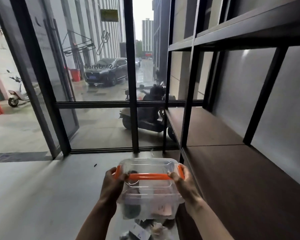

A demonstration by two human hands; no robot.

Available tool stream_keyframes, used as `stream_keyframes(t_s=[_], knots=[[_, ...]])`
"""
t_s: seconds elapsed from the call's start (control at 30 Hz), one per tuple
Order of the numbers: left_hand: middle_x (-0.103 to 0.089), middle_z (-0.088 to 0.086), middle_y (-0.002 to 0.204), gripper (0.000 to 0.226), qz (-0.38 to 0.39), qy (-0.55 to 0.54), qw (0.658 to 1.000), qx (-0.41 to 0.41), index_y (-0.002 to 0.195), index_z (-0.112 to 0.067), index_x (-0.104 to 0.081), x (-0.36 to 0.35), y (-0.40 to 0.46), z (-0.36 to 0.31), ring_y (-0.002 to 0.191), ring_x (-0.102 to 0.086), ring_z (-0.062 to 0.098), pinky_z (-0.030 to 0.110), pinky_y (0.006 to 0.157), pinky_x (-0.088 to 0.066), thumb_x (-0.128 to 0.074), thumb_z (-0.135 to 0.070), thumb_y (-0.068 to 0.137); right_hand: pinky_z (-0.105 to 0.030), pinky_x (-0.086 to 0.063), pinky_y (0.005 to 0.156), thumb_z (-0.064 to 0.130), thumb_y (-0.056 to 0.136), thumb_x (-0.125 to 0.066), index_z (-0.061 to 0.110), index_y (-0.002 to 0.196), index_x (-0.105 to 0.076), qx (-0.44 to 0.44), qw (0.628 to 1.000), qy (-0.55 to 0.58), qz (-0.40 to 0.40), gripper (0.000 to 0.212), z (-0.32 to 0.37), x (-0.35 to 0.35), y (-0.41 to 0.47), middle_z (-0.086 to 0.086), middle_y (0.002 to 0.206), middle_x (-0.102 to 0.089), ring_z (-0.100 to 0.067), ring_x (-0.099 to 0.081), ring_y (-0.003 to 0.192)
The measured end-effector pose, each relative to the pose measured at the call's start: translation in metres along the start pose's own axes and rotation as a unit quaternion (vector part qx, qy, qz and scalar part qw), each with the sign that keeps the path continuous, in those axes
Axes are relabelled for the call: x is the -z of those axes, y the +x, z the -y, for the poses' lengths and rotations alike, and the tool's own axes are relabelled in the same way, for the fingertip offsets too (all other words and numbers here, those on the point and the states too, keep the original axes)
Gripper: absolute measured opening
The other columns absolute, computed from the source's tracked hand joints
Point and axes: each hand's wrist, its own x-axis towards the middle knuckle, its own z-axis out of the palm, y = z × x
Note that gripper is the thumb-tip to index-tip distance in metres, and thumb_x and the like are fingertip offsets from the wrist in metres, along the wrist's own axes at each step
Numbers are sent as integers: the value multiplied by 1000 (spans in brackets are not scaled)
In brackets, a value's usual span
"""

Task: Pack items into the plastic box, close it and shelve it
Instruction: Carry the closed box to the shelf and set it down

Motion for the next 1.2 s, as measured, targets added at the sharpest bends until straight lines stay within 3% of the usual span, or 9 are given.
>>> stream_keyframes(t_s=[0.1, 0.23, 0.47, 0.67, 0.73, 0.87, 0.97, 1.07, 1.2], knots=[[-70, 10, 94, 17, 22, -1, 1000, -2, 95, -10, -67, -35, 65, -26, 93, -64, 26, 33, 68, -50, -68, -26, 89, -45, -56, 87, 31, 92, -67, 26, 152, -33, -5, 999, 23, -23, 69, 12, 6, 66, -8, 130, -54, -24, -61, 106], [-69, 13, 104, 34, 50, 3, 999, 7, 112, -5, -65, -86, 137, -39, 94, -64, 26, 47, 88, -53, -73, -22, 84, -50, -57, 92, 41, 78, -67, 32, 146, -40, -6, 996, 35, -84, 74, 19, 26, 131, -6, 134, -57, -27, -62, 112], [-64, 9, 110, 47, 189, 14, 982, 7, 115, -14, -55, -217, 213, -37, 103, -62, 25, 47, 91, -52, -79, -30, 78, -52, -62, 81, 39, 79, -74, 38, 122, -43, -23, 965, 37, -257, 53, -5, 101, 182, -3, 119, -61, -25, -68, 101], [-71, 1, 113, 55, 354, 63, 933, -12, 125, -23, -61, -339, 228, -34, 101, -67, 18, 44, 93, -54, -79, -34, 74, -23, -48, 67, 30, 87, -76, 20, 134, -43, -58, 889, -23, -454, 58, -21, 163, 174, -3, 120, -55, -19, -58, 96], [-73, -1, 110, 49, 412, 88, 907, -26, 123, -25, -64, -371, 221, -36, 99, -68, 17, 41, 93, -54, -77, -30, 76, -22, -44, 67, 26, 90, -73, 16, 139, -39, -74, 864, -21, -498, 61, -25, 178, 163, -5, 120, -50, -19, -54, 97], [-76, -7, 94, 43, 521, 131, 841, -63, 104, -37, -70, -413, 186, -31, 88, -71, 11, 40, 82, -58, -63, -68, 76, -21, -44, 64, 31, 93, -68, 19, 140, -37, -150, 795, -45, -586, 57, -47, 191, 127, -6, 123, -52, -16, -55, 94], [-75, -7, 94, 22, 583, 159, 790, -103, 103, -37, -69, -432, 159, -14, 90, -71, 15, 37, 76, -57, -59, -41, 85, -36, -55, 78, 43, 91, -67, 24, 141, -41, -224, 732, -83, -638, 59, -66, 195, 96, -5, 131, -58, -22, -61, 106], [-74, -9, 92, 43, 632, 167, 750, -104, 91, -49, -71, -442, 138, 4, 84, -71, 8, 27, 66, -54, -61, -8, 81, -42, -52, 98, 41, 92, -67, 21, 146, -42, -277, 701, -90, -651, 64, -82, 194, 68, -5, 137, -58, -25, -59, 121], [-72, -7, 96, 69, 657, 199, 719, -106, 76, -69, -62, -443, 124, 32, 87, -70, 13, 38, 76, -58, -58, 0, 73, -41, -44, 110, 43, 93, -66, 17, 154, -36, -304, 691, -95, -648, 73, -104, 187, 45, -10, 148, -49, -27, -48, 136]])
